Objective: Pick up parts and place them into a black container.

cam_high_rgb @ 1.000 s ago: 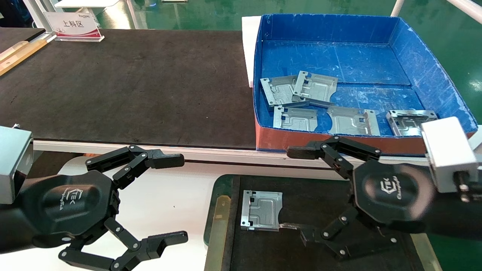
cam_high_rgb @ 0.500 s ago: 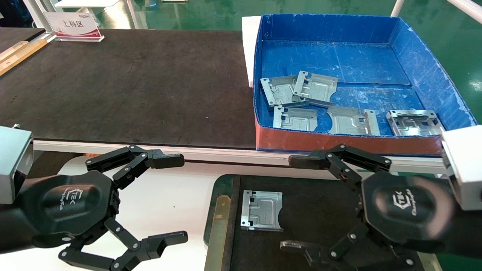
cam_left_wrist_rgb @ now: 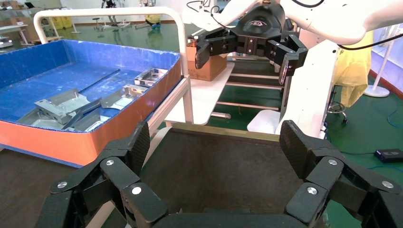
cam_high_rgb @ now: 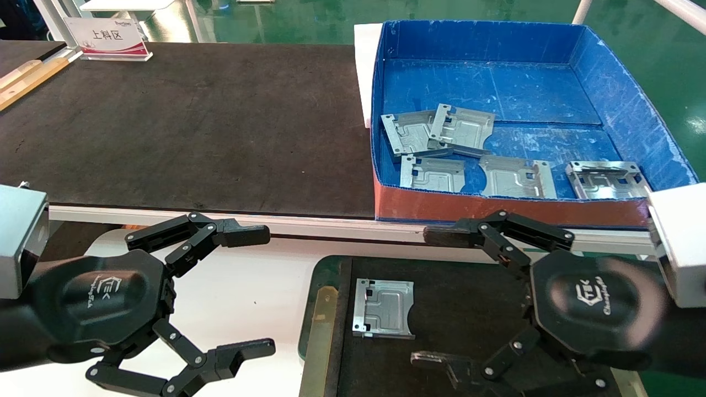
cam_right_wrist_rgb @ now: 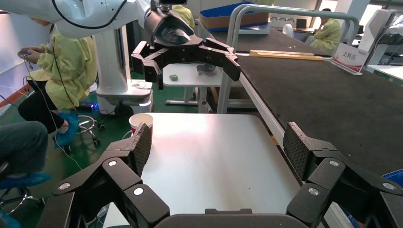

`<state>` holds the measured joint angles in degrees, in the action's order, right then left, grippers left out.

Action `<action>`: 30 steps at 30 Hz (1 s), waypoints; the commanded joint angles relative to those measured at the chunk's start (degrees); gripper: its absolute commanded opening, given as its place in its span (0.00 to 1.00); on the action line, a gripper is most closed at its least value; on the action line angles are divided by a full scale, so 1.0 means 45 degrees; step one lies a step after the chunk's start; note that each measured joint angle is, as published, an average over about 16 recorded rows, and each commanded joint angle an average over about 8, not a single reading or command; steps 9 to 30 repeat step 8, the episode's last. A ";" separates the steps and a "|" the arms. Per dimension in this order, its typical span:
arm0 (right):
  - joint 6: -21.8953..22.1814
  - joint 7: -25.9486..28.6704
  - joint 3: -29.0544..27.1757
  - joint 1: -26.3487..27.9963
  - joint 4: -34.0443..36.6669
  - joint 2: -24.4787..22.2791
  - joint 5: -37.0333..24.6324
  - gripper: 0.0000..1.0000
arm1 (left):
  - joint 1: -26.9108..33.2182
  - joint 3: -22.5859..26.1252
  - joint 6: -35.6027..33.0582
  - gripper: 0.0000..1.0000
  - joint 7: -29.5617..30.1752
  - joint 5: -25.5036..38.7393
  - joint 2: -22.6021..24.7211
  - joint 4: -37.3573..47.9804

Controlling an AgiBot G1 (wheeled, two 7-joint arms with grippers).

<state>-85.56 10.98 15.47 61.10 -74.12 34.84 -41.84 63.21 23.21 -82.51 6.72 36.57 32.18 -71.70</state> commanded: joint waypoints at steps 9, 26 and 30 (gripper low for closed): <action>-0.0008 -0.0027 0.0063 0.0050 0.0068 0.0020 -0.0003 1.00 | 0.0000 0.0000 0.0000 1.00 0.0000 0.0000 0.0000 0.0000; -0.0008 -0.0027 0.0063 0.0050 0.0068 0.0020 -0.0003 1.00 | 0.0000 0.0000 0.0000 1.00 0.0000 0.0000 0.0000 0.0000; -0.0008 -0.0027 0.0063 0.0050 0.0068 0.0020 -0.0003 1.00 | 0.0000 0.0000 0.0000 1.00 0.0000 0.0000 0.0000 0.0000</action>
